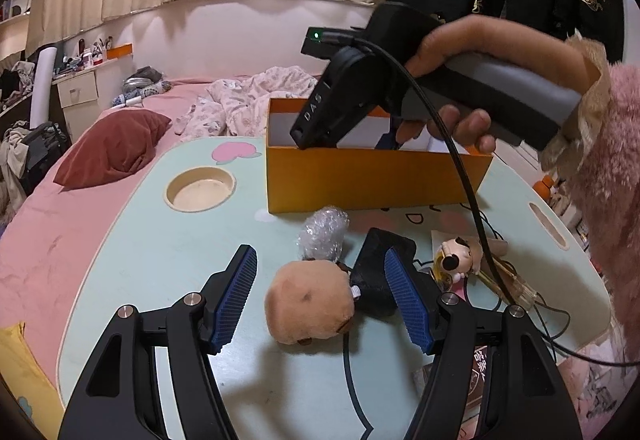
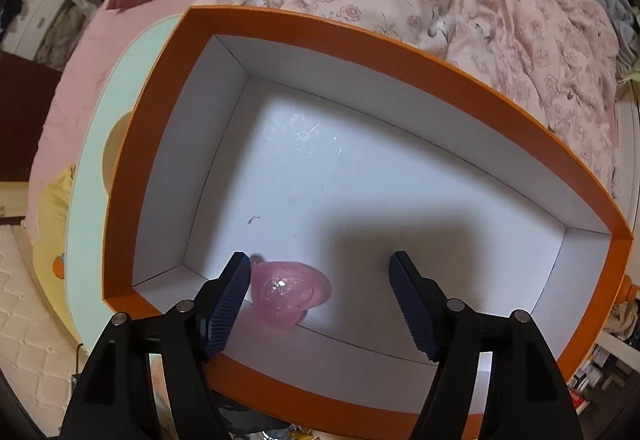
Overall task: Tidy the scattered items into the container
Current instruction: 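Reach into the orange box and grasp the pink heart with the right tool, then lift the pink heart out with the right tool and release it on the table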
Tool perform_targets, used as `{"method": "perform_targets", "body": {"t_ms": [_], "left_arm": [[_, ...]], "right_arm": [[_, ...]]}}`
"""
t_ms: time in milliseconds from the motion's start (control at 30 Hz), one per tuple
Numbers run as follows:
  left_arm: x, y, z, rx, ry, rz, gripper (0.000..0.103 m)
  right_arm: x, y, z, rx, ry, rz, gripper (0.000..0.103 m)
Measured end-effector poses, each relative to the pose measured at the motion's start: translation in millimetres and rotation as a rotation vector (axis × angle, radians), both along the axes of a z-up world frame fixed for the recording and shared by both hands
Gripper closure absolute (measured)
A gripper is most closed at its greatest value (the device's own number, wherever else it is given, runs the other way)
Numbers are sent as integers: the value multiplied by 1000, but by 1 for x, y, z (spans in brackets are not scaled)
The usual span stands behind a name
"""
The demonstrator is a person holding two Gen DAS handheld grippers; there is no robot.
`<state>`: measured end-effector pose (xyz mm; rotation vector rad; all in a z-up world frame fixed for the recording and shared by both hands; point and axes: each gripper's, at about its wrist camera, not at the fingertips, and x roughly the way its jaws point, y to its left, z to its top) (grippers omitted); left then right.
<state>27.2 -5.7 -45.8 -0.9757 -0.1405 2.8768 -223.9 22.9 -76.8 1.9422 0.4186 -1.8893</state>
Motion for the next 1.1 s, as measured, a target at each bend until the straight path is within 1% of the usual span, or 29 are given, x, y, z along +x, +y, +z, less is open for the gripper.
{"method": "perform_targets", "body": {"t_ms": [33,67,100,133,233,300,533,633,733,867,1000,1100], "left_arm": [[0,0,0,1,-3,-2,36],[0,0,-1,2,-3,-3,36],[0,0,0,3,-1,-2,36],[0,0,0,5,0,-2,36],[1,-2,2,12,6,1,36],[2,-2,2,14,11,1,36],[4,0,2,15,10,-3,36],[5,1,3,11,11,-5,36],[5,0,4,15,13,-2,36],[5,-2,4,26,10,3,36],[6,-5,5,37,11,9,36],[7,-12,8,54,13,15,36]], "right_arm": [[0,0,0,-1,-3,3,38],[1,-1,1,-4,-9,6,46],[2,-1,2,-10,-20,11,60],[3,-2,2,-18,-31,17,68],[4,-3,3,-23,-32,19,68],[6,-2,3,-28,-15,13,68],[17,-6,15,-10,145,34,69],[17,-3,23,-29,202,21,69],[14,3,36,-57,258,-1,69],[24,6,61,-67,361,-15,69],[49,25,92,-145,457,-29,69],[82,51,112,-247,482,-35,69]]}}
